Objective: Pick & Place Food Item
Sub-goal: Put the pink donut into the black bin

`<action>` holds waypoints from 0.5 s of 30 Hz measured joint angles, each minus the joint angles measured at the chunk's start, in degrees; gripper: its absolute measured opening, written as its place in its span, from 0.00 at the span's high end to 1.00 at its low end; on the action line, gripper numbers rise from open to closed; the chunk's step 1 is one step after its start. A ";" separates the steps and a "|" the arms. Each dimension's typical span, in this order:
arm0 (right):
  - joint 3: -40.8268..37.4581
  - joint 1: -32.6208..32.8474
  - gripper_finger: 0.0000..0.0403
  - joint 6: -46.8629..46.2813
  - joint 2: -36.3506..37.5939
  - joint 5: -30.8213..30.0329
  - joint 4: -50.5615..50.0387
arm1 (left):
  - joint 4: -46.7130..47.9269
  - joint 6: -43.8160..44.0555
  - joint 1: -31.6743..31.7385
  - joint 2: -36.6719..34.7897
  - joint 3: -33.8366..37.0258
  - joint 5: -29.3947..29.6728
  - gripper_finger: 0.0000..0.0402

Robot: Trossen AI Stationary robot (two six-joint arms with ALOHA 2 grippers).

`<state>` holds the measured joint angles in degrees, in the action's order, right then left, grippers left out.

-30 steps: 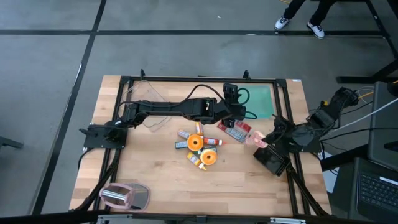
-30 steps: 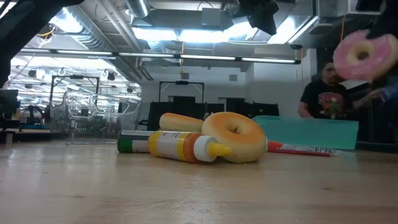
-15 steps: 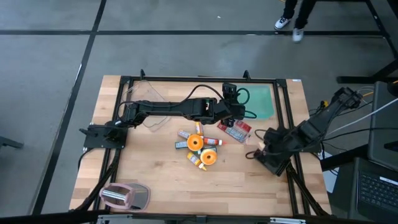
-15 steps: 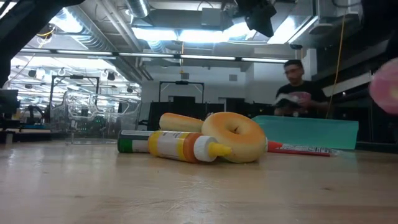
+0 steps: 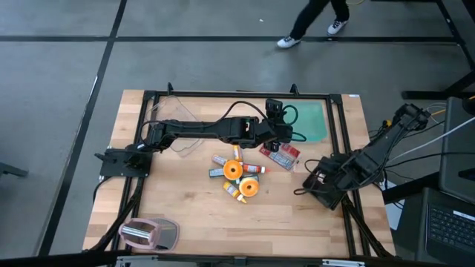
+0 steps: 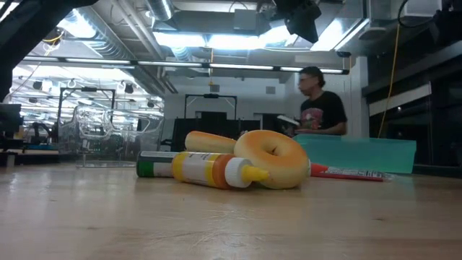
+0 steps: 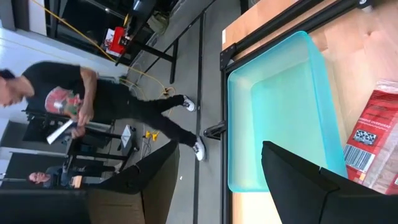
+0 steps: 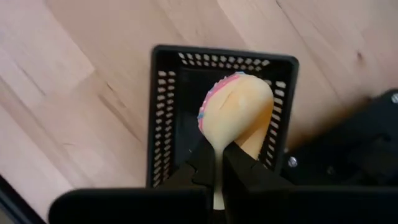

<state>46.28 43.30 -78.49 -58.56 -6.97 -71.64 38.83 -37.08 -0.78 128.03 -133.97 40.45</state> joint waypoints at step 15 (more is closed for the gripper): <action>0.02 0.05 0.83 -0.38 -4.18 2.92 -2.51 | 0.00 0.33 0.00 0.00 0.00 -0.11 0.44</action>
<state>46.30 43.35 -78.87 -62.74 -4.05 -74.15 38.83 -36.75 -0.78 128.03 -133.97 40.33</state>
